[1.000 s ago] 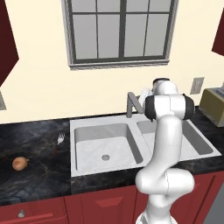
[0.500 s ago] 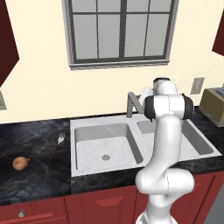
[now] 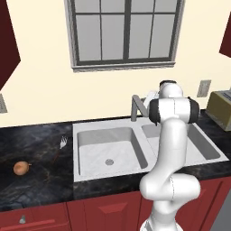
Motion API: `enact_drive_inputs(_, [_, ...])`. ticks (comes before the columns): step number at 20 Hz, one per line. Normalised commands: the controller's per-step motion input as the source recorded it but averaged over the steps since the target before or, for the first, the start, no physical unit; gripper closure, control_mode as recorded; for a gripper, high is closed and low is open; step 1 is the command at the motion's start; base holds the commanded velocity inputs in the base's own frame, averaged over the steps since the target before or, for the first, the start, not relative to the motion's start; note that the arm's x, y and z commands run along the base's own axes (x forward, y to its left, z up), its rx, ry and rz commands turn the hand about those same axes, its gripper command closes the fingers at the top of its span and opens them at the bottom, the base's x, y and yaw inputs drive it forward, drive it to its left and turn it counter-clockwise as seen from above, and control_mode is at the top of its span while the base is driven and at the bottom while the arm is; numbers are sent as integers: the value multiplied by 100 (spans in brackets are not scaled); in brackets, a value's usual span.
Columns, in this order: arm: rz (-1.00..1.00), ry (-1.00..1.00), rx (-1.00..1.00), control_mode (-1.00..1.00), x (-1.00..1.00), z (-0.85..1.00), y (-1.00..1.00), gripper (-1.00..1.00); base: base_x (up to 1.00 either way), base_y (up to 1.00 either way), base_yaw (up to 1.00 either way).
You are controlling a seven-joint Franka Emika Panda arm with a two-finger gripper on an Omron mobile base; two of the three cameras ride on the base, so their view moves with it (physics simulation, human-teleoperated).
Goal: Turn on the sink faucet. Then move the onion from the counter to the sink. Turn off the sink. Move the vegetable from the sink to the pot next to the stove. Finally move the pot to the front left burner.
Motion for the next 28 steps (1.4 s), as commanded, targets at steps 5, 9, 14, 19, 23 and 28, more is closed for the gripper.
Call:
enact_drive_inputs(5, [0,0,2,-100,0,-33,-73,100,0,0,0])
enact_drive_inputs(9, [0,0,2,-100,0,-29,-74,100,0,0,0])
enact_drive_inputs(14, [0,0,2,-100,0,-26,-78,100,0,0,0])
enact_drive_inputs(19, [0,0,3,-100,0,-27,-79,100,0,0,0])
enact_drive_inputs(23, [0,0,3,-100,0,-30,-78,100,0,0,0])
enact_drive_inputs(28, [0,0,2,-100,0,-33,-75,100,0,0,0])
